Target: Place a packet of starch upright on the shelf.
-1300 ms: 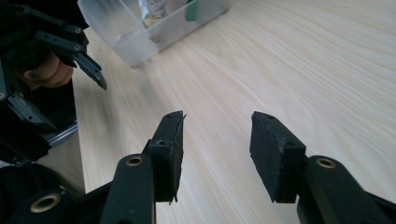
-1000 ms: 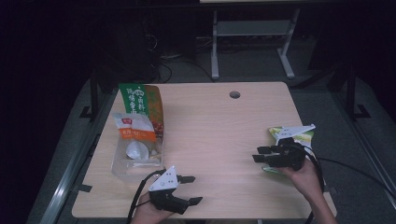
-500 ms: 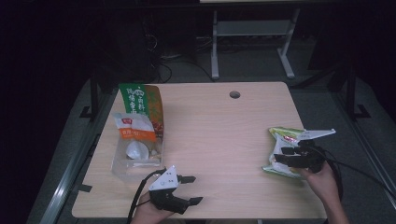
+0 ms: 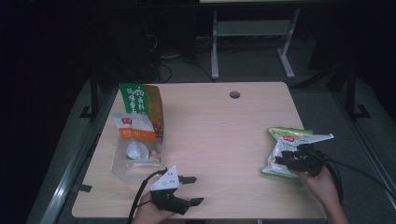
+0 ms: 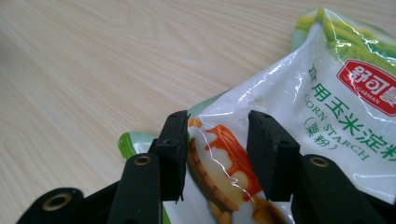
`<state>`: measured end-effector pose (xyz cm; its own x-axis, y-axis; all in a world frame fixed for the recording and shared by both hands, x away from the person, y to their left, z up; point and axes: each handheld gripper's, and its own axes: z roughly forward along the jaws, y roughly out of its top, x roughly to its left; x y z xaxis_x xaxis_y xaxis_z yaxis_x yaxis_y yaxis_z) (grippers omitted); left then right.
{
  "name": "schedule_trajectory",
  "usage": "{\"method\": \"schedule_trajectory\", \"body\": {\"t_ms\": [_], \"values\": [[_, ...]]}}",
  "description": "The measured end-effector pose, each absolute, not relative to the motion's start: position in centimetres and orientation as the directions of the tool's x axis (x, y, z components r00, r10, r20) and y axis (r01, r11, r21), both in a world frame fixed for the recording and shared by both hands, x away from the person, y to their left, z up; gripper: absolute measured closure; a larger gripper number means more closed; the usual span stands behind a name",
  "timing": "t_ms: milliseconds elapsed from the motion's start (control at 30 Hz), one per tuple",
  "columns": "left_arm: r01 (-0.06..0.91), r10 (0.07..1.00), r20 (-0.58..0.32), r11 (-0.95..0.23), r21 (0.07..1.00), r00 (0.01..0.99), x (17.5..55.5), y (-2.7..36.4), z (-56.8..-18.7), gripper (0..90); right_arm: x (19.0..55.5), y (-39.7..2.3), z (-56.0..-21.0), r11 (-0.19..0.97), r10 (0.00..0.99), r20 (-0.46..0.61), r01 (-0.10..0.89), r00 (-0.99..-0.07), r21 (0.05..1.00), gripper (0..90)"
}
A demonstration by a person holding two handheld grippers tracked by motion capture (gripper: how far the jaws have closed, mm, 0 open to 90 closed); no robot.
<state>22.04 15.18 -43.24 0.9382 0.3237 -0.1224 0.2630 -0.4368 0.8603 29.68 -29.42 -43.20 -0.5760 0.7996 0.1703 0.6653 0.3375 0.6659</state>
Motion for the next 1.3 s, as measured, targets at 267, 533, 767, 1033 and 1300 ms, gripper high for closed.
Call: {"method": "schedule_trajectory", "body": {"t_ms": [267,533,767,1033,1300], "values": [[0.26,0.322,-0.12,-0.441,0.859,0.939,22.1,15.2,-43.3,31.1,29.4,-28.2,-43.0,0.353,0.783,0.179,0.663,-0.595,0.66,57.3],[0.264,0.323,-0.124,-0.439,0.859,0.938,22.1,15.2,-43.3,31.1,29.1,-29.5,-42.6,0.386,0.79,0.121,0.642,-0.6,0.662,42.9],[0.265,0.319,-0.127,-0.439,0.858,0.939,22.1,15.0,-43.4,31.1,28.5,-30.5,-43.0,0.385,0.796,0.107,0.634,-0.596,0.67,41.6],[0.265,0.316,-0.128,-0.441,0.858,0.94,22.0,14.8,-43.4,31.1,28.5,-29.3,-43.2,0.394,0.788,0.118,0.641,-0.605,0.659,49.6],[0.263,0.313,-0.129,-0.44,0.858,0.941,22.0,14.8,-43.4,31.1,28.1,-27.9,-43.3,0.395,0.776,0.125,0.631,-0.618,0.668,55.9]]}}
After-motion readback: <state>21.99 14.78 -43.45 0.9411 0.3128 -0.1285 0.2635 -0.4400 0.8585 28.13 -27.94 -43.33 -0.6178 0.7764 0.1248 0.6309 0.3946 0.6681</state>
